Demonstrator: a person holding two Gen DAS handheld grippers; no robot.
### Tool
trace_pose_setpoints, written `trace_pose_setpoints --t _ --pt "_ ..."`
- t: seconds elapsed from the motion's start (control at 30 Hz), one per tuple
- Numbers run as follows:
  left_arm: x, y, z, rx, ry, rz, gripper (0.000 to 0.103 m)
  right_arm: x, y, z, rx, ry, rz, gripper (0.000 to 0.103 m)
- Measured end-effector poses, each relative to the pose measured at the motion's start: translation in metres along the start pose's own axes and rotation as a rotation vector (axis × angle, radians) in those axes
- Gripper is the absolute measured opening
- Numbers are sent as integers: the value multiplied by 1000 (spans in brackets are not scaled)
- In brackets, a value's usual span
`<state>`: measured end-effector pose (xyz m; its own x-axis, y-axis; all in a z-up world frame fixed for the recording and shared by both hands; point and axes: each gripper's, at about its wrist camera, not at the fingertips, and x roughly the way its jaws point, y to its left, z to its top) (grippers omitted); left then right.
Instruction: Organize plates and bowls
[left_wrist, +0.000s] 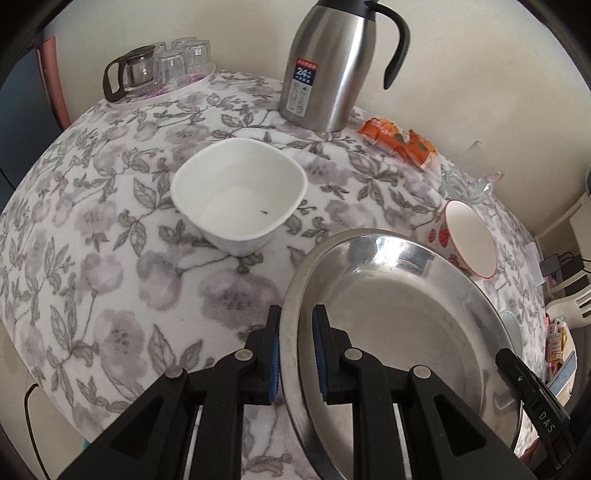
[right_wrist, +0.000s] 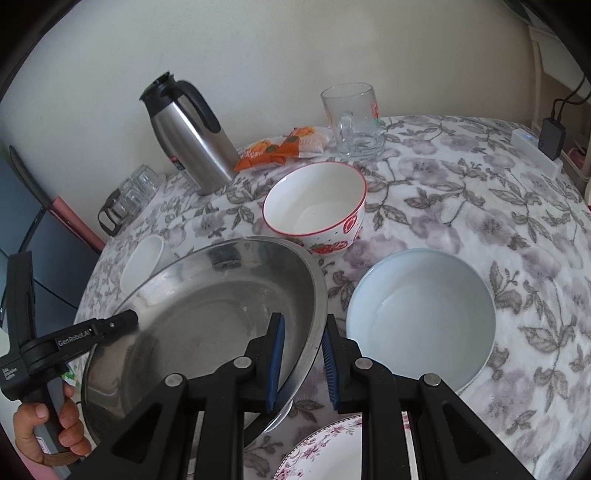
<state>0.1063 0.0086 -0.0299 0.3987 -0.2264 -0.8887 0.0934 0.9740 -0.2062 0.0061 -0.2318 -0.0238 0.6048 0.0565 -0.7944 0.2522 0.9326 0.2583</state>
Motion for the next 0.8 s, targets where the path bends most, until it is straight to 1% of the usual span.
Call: trace_pose_setpoints --t 0.13,0.27,0.37,0.6,0.8 --pt "13 14 -1 -26 32 -7 16 11 11 -6 -64 32 -32 22" --pt "21 21 -4 -42 56 0 16 18 15 -9 -87 51 -43 22" --pt "24 22 -5 -39 70 -1 16 23 18 -12 -103 66 -68 22" --pt "31 19 -8 -28 116 6 16 33 12 -14 -95 104 -97 22" --pt "33 18 -9 -16 123 18 17 33 13 -15 -100 106 -107 22"
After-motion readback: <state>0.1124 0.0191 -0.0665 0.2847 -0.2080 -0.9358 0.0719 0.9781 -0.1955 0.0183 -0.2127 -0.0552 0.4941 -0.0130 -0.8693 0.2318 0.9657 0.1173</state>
